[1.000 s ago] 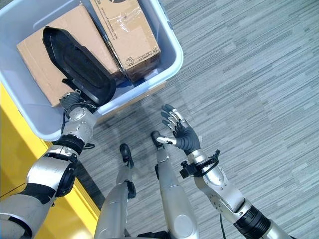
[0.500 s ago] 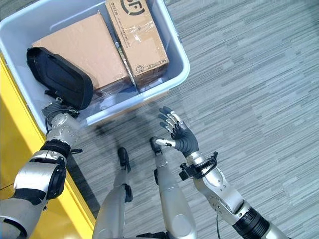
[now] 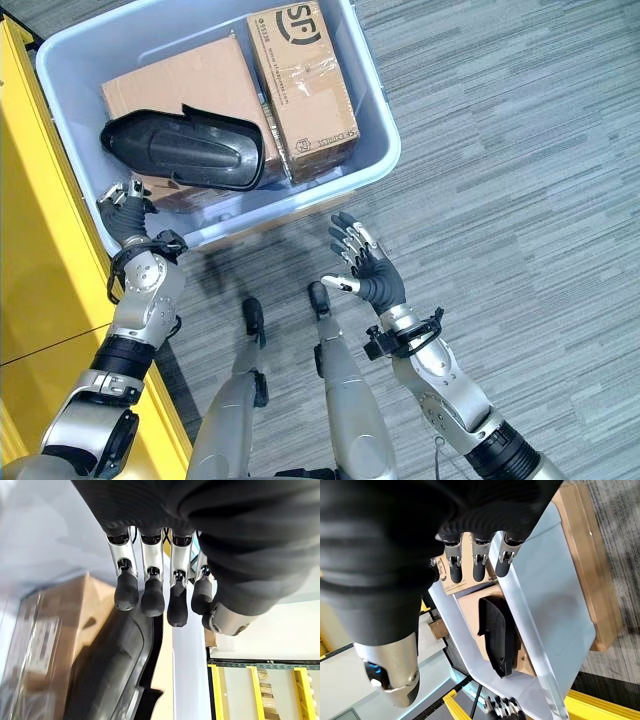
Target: Move parts from the plastic box to the shelf.
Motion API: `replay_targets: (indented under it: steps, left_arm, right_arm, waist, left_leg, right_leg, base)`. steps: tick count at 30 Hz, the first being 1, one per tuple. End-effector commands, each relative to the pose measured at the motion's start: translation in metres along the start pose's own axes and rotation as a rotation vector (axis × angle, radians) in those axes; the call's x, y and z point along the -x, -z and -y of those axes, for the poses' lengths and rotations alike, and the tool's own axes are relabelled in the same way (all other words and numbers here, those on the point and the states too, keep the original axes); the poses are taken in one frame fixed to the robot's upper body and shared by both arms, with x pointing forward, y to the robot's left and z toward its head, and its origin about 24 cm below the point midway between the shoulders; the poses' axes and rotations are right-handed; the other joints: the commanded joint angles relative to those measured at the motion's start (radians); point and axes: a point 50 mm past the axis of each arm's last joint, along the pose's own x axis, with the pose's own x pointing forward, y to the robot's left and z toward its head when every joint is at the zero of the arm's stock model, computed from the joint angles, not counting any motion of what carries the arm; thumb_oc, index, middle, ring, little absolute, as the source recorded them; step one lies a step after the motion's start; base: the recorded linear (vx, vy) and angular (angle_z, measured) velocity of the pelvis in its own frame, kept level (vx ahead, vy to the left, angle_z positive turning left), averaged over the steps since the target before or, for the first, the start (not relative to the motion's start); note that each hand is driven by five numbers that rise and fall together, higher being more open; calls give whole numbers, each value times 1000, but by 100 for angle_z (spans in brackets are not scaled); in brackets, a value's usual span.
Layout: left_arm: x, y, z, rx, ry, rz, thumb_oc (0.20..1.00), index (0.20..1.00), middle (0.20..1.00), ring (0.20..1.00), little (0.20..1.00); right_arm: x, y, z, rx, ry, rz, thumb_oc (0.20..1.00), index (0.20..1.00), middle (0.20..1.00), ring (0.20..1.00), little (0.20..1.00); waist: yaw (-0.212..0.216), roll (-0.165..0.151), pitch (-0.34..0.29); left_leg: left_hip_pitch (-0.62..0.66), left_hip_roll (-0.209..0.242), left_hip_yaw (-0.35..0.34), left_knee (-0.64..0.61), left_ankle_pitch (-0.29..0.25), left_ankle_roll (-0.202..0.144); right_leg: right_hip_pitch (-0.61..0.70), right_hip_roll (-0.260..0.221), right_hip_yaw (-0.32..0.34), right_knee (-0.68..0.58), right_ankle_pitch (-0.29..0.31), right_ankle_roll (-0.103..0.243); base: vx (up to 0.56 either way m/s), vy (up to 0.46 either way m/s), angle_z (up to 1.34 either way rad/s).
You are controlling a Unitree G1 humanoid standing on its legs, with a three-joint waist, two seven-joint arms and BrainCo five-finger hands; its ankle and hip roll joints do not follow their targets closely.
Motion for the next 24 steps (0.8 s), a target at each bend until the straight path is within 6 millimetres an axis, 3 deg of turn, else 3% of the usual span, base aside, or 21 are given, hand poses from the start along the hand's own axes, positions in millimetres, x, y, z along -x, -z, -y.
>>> replay_targets:
  steps: [1,7,13,14,15,24]
  left_arm:
    - [-9,-12,-9,-75,-8,115,200,200,200,200,200]
    - [-6,-13,-18,-101,-2,138,200,200,200,200,200]
    - [-2,-15,-14,-57,27,139,200,200,200,200,200]
    - [-1,-15,-13,-37,31,134,492,492,492,492,492]
    - [0,-15,-12,-3,38,122,1000,1000,1000,1000,1000]
    - [16,-11,6,366,105,-11,1000,1000,1000,1000,1000]
  right_arm:
    - [7,2,-5,-13,-22,17,1000,1000,1000,1000,1000]
    - [5,2,-6,-12,-45,13,1000,1000,1000,1000,1000]
    - [5,3,-6,-6,-56,-2,1000,1000,1000,1000,1000]
    - [6,3,-6,-3,-56,-3,1000,1000,1000,1000,1000]
    - [6,3,-7,-6,-55,-5,1000,1000,1000,1000,1000]
    - [10,9,-7,-21,-40,-34,1000,1000,1000,1000,1000]
  waist:
    - [1,-4,-70]
    - [9,-5,-87]
    - [9,-5,-100]
    - [9,-4,-101]
    - [10,-3,-102]
    - [7,-8,-111]
  left_leg:
    - [190,101,-68,4,-95,-57]
    - [190,104,-72,4,-92,-59]
    - [191,101,-76,4,-91,-59]
    - [191,101,-76,4,-91,-59]
    - [191,101,-76,4,-90,-59]
    - [187,105,-82,4,-86,-59]
  right_leg:
    - [37,-88,15,-36,-37,101]
    - [48,-90,10,-47,-33,99]
    - [59,-91,9,-56,-30,100]
    - [60,-91,9,-56,-30,100]
    - [60,-90,9,-57,-30,99]
    - [57,-86,2,-54,-29,98]
  base:
    - [0,0,0]
    - [0,0,0]
    - [0,0,0]
    - [0,0,0]
    - [0,0,0]
    - [0,0,0]
